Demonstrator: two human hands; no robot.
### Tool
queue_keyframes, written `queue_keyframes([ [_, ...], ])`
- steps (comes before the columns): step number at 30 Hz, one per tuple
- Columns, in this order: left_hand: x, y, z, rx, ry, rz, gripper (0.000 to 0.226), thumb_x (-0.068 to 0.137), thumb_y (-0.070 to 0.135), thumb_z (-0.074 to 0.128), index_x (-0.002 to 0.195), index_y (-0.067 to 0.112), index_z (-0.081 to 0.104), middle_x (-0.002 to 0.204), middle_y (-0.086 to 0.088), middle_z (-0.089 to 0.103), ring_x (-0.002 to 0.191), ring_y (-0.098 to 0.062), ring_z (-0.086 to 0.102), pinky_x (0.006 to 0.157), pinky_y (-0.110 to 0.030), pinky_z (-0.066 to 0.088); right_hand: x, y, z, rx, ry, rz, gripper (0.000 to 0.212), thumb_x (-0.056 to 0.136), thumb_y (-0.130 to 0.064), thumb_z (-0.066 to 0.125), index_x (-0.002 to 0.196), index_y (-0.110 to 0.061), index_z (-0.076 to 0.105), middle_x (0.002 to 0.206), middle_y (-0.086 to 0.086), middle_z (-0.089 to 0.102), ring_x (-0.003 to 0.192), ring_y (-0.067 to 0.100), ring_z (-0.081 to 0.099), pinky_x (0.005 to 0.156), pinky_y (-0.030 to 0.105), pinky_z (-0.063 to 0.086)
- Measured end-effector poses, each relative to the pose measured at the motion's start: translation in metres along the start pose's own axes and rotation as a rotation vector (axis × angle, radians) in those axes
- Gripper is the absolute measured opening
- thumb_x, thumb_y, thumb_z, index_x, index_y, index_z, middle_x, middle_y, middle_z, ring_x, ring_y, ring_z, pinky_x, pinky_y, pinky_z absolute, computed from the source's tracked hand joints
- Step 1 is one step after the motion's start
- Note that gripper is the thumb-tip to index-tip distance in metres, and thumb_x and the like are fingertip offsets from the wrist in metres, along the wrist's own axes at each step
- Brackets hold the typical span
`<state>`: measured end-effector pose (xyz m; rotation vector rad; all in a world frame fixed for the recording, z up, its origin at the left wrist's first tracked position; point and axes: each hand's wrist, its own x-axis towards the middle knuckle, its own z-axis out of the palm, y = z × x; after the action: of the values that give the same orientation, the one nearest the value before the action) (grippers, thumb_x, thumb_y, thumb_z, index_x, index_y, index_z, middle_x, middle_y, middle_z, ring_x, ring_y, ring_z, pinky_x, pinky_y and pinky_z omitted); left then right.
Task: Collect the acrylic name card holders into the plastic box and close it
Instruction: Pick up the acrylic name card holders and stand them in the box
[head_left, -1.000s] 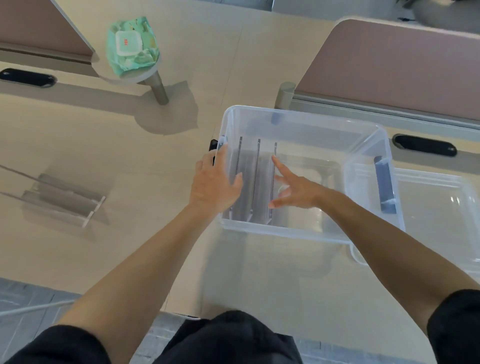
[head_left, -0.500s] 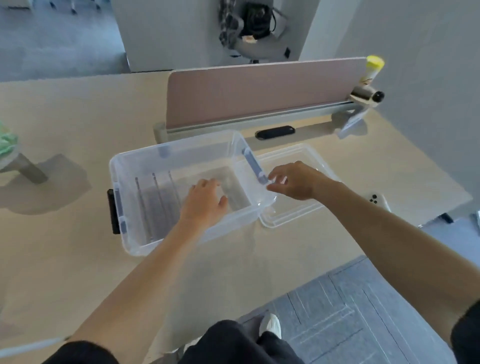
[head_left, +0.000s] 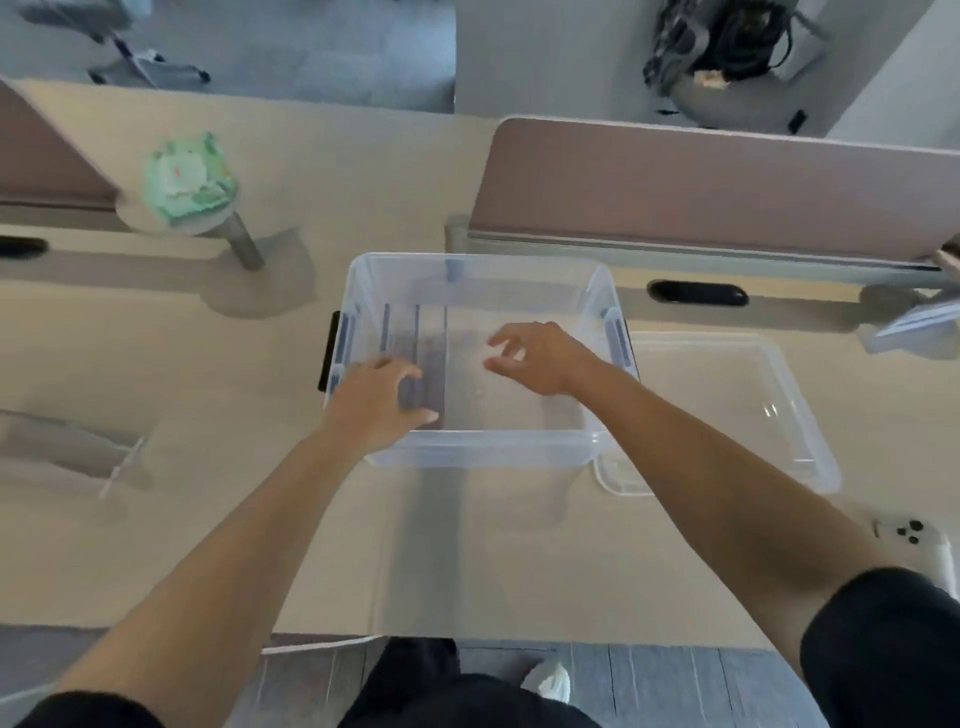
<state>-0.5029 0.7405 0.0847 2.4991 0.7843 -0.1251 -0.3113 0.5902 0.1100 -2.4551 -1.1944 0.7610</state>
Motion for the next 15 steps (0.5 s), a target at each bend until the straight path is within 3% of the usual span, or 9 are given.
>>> queue_keyframes([
  [4, 0.023, -0.018, 0.007, 0.073, -0.102, 0.099, 0.076, 0.065, 0.061, 0.078, 0.132, 0.036, 0.053, 0.14, 0.004, 0.046, 0.135, -0.026, 0.029, 0.111, -0.042, 0.031, 0.054, -0.017, 0.018, 0.031, -0.016, 0.054, 0.055, 0.093, -0.051, 0.06, 0.14, -0.024, 0.051, 0.132, 0.002, 0.061, 0.118, 0.023, 0.058, 0.089, 0.03, 0.042],
  [10, 0.057, -0.019, 0.017, 0.108, -0.206, 0.172, 0.086, 0.066, 0.066, 0.075, 0.142, 0.045, 0.039, 0.152, 0.004, 0.03, 0.14, -0.028, 0.018, 0.114, -0.045, 0.025, 0.117, -0.008, 0.041, 0.147, 0.004, 0.127, 0.068, 0.097, -0.046, 0.055, 0.154, -0.017, 0.03, 0.156, 0.006, 0.039, 0.14, 0.026, 0.04, 0.11, 0.035, 0.032],
  [15, 0.066, -0.026, 0.032, 0.177, -0.252, 0.163, 0.093, 0.064, 0.072, 0.072, 0.145, 0.051, 0.031, 0.159, 0.01, 0.019, 0.144, -0.028, 0.01, 0.116, -0.046, 0.013, 0.147, 0.015, 0.067, 0.269, -0.064, 0.081, 0.063, 0.098, -0.046, 0.054, 0.153, -0.023, 0.032, 0.156, 0.002, 0.04, 0.142, 0.022, 0.039, 0.111, 0.031, 0.029],
])
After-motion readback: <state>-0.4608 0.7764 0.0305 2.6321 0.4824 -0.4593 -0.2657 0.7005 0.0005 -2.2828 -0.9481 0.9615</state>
